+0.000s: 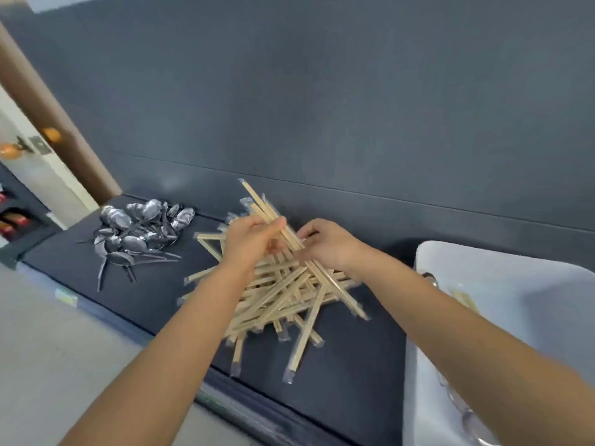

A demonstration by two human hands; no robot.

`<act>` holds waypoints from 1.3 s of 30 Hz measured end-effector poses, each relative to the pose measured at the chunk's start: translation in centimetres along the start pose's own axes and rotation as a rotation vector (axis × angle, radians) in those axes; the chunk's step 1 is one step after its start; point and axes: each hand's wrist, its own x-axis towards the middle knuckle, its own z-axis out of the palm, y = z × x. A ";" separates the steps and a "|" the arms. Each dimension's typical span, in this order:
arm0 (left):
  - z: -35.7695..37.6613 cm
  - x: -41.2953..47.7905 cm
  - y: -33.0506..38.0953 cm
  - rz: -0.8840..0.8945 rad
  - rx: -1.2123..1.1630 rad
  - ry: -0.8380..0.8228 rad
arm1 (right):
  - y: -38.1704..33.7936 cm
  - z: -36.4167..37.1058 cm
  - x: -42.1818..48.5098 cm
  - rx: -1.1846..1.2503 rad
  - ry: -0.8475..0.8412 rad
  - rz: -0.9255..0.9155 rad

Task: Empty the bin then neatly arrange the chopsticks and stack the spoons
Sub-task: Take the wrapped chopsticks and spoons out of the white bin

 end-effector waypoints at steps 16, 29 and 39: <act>-7.5 12.5 -1.3 0.860 1.060 -0.321 | -0.1 7.9 5.3 -0.767 0.446 0.155; -1.9 4.8 -0.3 1.231 1.007 -0.546 | -1.5 4.2 -4.9 -0.830 0.645 0.289; 11.2 -10.3 -0.7 1.249 0.945 -1.013 | 6.4 -5.2 -16.1 -0.592 0.703 0.485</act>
